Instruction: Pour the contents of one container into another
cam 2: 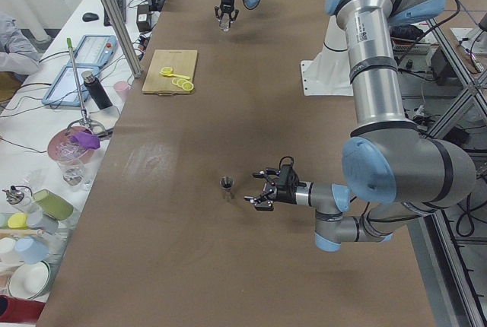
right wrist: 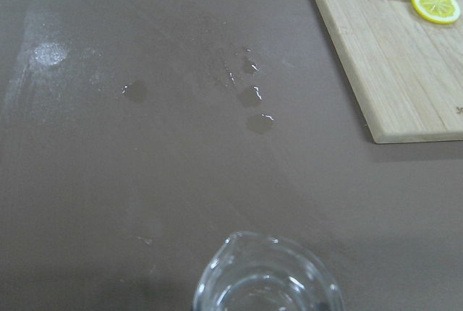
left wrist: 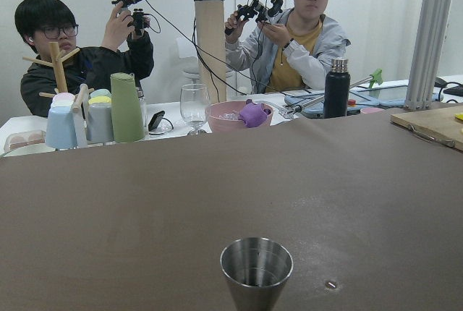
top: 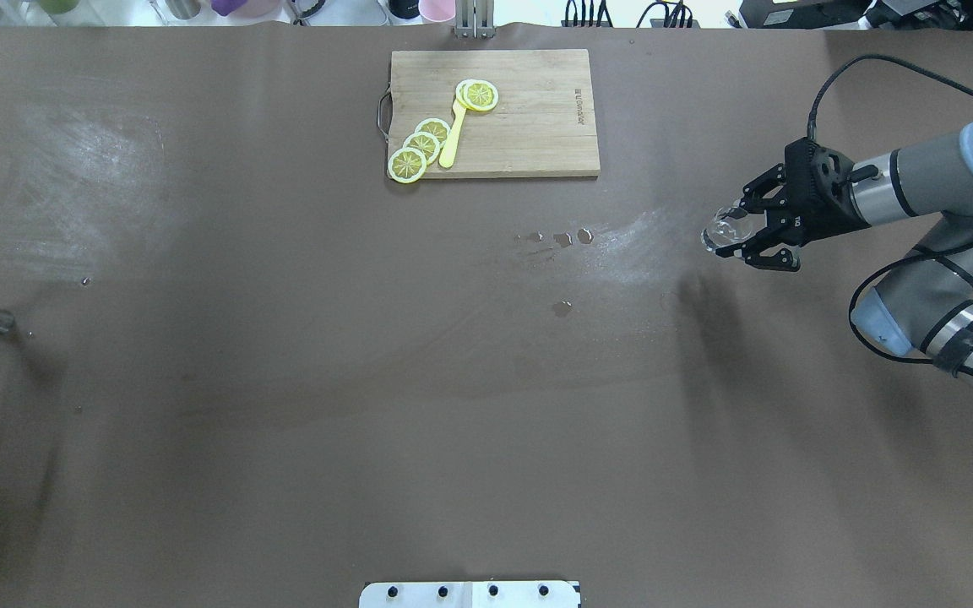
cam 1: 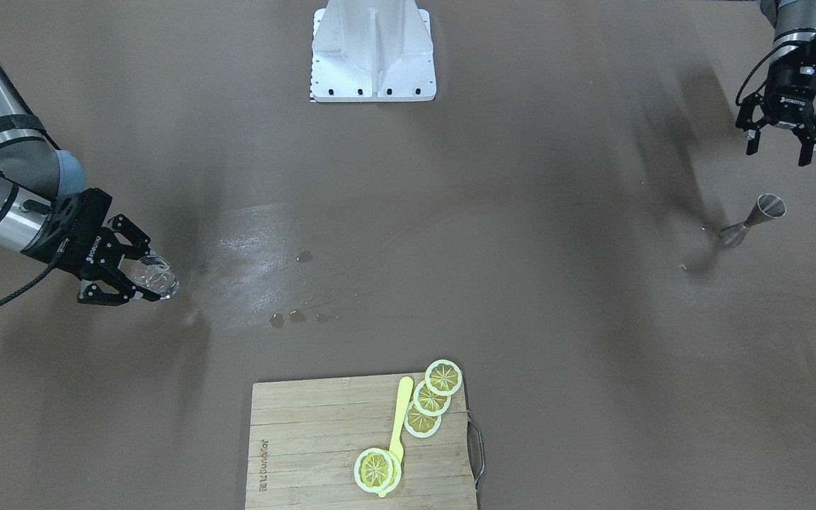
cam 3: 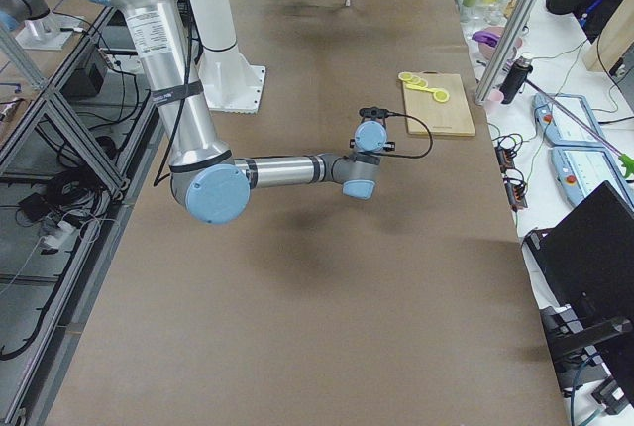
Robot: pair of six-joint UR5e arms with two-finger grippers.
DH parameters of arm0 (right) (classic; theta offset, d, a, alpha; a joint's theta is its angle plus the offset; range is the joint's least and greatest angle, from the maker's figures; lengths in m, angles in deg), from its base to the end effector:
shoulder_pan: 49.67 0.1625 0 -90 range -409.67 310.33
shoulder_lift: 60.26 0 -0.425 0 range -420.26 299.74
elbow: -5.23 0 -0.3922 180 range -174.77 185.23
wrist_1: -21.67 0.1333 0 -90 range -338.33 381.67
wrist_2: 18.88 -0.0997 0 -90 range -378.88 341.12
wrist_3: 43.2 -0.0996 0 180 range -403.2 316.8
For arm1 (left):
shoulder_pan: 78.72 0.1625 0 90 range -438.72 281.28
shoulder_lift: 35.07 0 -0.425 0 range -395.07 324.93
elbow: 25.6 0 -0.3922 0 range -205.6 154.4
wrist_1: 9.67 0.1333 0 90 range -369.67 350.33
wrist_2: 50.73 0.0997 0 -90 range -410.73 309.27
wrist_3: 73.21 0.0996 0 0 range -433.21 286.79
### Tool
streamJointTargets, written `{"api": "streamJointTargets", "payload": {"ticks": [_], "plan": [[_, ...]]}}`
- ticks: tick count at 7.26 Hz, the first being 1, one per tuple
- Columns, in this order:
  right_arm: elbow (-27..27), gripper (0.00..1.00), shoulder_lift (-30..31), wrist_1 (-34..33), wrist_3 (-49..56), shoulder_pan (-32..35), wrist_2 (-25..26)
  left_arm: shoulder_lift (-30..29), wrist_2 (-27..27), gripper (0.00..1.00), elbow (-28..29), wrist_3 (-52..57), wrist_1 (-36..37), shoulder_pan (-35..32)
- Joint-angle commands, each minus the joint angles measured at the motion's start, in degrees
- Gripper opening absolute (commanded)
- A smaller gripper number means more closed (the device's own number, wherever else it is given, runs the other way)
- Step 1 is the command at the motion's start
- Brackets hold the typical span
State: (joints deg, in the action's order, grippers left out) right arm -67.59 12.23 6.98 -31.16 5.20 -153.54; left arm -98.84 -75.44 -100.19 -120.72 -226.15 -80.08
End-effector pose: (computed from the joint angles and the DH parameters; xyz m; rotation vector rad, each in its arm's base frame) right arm -0.3012 -0.5381 0.4865 1.1603 -0.9541 -1.1842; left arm 0.1503 -0.2274 0.7088 1.2904 0.8393 -0.2715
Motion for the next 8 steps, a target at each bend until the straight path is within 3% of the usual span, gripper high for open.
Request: {"api": "streamJointTargets", "payload": {"ticks": [1, 3, 4, 6, 8], "plan": [[0.6, 0.00, 0.0, -0.4, 6.0, 1.6, -0.3, -0.1, 8.2, 0.98, 1.1, -1.2, 0.0, 7.4], [0.7, 0.00, -0.7, -0.7, 5.4, 2.1, -0.3, -0.3, 7.9, 0.98, 1.9, -11.0, 0.3, 7.8], [-0.6, 0.00, -0.8, -3.3, 4.8, 2.7, -1.6, -0.4, 7.5, 0.98, 2.1, -22.6, 2.4, 7.9], [-4.5, 0.00, -0.8, -8.1, 4.4, 4.4, -4.5, -0.3, 7.0, 0.98, 2.1, -35.4, 23.2, 6.7], [-9.1, 0.00, -0.5, -12.6, 4.4, 5.3, -6.9, -0.3, 7.0, 0.98, 2.8, -38.7, 24.4, 5.9]]}}
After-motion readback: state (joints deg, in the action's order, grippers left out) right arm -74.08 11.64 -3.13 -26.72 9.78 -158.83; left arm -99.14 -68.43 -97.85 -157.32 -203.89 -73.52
